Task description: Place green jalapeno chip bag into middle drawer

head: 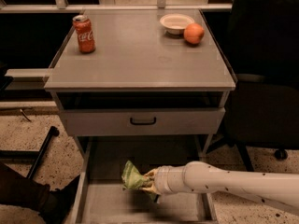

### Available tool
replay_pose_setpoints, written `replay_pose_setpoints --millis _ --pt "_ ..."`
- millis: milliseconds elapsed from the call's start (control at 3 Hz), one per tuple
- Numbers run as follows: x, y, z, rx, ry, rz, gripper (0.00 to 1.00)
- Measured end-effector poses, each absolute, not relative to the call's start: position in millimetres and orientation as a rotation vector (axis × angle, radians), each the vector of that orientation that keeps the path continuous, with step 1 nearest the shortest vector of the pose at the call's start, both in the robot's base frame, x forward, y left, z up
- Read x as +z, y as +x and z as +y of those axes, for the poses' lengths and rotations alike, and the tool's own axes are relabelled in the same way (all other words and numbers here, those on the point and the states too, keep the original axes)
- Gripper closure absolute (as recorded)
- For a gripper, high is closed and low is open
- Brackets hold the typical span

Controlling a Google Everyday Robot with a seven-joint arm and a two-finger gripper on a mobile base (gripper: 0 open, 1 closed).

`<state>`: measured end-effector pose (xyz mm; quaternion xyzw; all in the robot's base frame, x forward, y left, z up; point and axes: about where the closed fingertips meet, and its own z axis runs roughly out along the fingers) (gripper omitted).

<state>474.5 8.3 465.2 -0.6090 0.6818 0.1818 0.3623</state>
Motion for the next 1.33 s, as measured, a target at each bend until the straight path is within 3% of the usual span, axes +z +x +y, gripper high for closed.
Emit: replay_pose_setpoints --millis 1333 --pt "402 478 40 0.521 -1.545 1.76 1.0"
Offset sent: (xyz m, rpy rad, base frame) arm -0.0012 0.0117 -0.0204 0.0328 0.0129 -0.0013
